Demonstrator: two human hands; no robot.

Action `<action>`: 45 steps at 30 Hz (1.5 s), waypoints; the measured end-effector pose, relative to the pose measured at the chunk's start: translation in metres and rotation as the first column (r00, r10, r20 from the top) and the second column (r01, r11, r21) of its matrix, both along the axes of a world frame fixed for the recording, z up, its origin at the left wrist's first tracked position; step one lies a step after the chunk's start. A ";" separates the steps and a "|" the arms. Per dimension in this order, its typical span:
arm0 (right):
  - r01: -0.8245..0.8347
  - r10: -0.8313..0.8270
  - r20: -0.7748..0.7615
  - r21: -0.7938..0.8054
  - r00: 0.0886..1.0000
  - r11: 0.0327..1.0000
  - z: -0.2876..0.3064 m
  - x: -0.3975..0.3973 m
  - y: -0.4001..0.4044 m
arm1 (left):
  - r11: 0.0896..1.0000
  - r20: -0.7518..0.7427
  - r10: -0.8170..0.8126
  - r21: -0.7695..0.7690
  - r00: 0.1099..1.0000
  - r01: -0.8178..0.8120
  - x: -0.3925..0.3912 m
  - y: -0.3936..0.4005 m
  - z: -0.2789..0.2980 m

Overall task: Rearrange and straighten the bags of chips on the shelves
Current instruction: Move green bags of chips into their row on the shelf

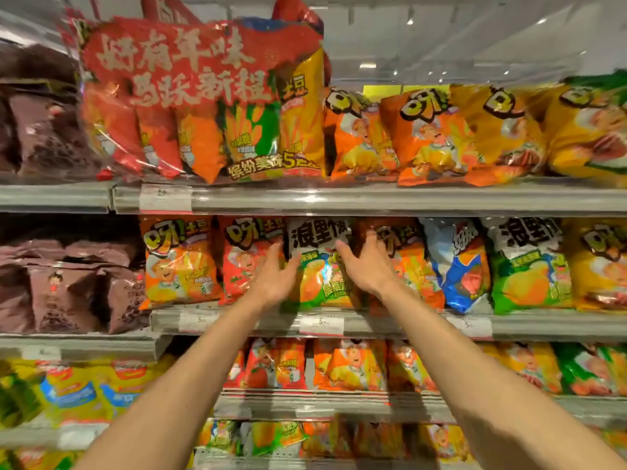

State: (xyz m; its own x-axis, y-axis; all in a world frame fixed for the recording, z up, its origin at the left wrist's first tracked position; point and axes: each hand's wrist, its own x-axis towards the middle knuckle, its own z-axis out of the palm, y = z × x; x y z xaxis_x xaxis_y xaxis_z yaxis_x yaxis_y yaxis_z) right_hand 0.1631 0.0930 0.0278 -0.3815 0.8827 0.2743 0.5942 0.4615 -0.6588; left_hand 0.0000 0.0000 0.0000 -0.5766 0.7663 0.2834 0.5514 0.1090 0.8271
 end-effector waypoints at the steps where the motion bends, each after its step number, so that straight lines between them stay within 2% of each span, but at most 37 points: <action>1: -0.013 0.013 -0.001 -0.031 1.000 0.999 -0.003 -0.002 0.006 | 1.000 -0.020 0.005 0.006 1.000 -0.004 0.001 0.006 -0.001; 4: -0.074 0.075 0.003 -0.097 0.997 0.993 -0.013 -0.008 0.018 | 0.997 -0.111 0.042 -0.064 0.993 -0.050 0.002 0.018 -0.005; 10: -0.177 0.164 -0.077 -0.209 0.983 0.962 -0.027 -0.014 0.026 | 0.987 -0.168 0.025 -0.155 0.985 -0.051 0.000 0.031 -0.016; 15: -0.217 0.184 -0.176 -0.193 0.967 0.957 -0.030 -0.016 0.026 | 0.996 -0.114 0.033 -0.077 0.993 -0.041 -0.002 0.027 -0.015; 24: -0.214 0.164 -0.253 -0.184 0.953 0.959 -0.008 -0.008 0.019 | 0.997 -0.025 -0.049 0.054 0.998 0.050 -0.003 0.008 0.005; 34: -0.231 0.183 -0.316 -0.119 0.931 0.966 -0.006 0.005 -0.034 | 0.967 -0.056 -0.146 0.202 0.988 0.155 -0.002 -0.045 0.005; 42: -0.219 0.132 -0.392 -0.188 0.911 0.957 -0.031 0.040 -0.073 | 0.948 -0.064 -0.227 0.215 0.972 0.236 0.019 -0.072 -0.018; 45: -0.176 0.082 -0.387 -0.214 0.918 0.961 -0.038 0.062 -0.076 | 0.934 -0.026 -0.290 0.212 0.957 0.288 0.036 -0.069 -0.023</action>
